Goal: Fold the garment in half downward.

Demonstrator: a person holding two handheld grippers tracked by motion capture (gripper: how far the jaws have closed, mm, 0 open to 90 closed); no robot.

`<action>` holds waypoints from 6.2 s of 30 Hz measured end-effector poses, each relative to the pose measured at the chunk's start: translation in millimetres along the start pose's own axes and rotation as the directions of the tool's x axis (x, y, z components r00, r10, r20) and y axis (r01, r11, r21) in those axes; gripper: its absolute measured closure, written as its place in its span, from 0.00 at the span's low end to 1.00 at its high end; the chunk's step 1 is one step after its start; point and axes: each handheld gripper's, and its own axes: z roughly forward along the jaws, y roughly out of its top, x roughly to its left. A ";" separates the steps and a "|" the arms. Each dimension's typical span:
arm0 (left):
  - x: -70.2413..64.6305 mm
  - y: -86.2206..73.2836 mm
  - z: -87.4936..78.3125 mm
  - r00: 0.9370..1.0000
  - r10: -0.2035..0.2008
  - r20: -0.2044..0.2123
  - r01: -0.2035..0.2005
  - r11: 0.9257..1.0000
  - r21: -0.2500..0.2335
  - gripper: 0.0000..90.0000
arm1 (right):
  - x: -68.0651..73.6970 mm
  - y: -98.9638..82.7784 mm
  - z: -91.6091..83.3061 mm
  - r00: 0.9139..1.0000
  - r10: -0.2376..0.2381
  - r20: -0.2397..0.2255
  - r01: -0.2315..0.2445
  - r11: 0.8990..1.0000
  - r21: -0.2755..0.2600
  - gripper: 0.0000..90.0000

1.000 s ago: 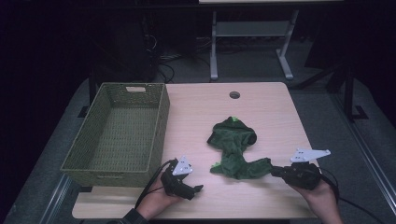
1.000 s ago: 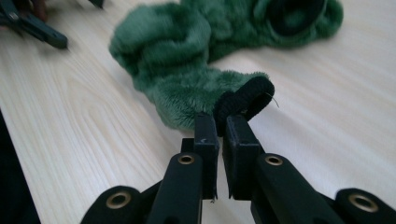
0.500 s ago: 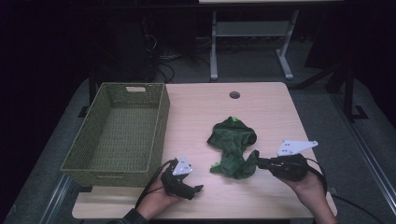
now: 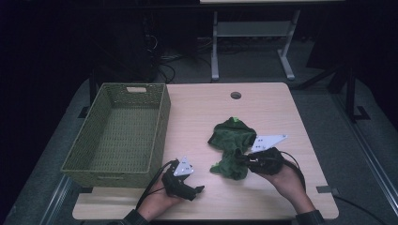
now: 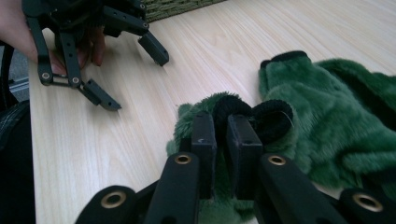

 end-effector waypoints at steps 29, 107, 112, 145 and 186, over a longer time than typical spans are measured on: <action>0.1 0.0 -0.1 1.000 0.002 0.000 -0.002 1.000 0.002 0.14 | -34.2 -23.3 63.7 0.979 0.203 -0.022 -0.197 0.970 0.142 1.00; 115.8 151.1 115.2 0.996 0.048 -0.076 -0.043 0.997 0.070 0.55 | -154.1 -7.5 57.7 0.942 0.271 0.199 -0.292 0.953 0.081 0.62; 118.7 151.6 122.4 0.996 0.047 -0.079 -0.041 0.996 0.083 0.59 | -155.7 -9.8 64.0 0.942 0.268 0.200 -0.291 0.952 0.093 0.66; 81.4 173.4 46.2 0.999 0.045 0.010 -0.044 0.998 -0.039 0.96 | -117.9 17.6 4.1 0.961 0.193 0.199 -0.193 0.981 -0.020 0.96; -5.7 100.3 -12.6 0.967 0.151 0.205 -0.140 0.988 -0.068 0.95 | 1.2 -29.5 -32.1 0.996 0.078 0.052 -0.077 0.997 -0.016 0.96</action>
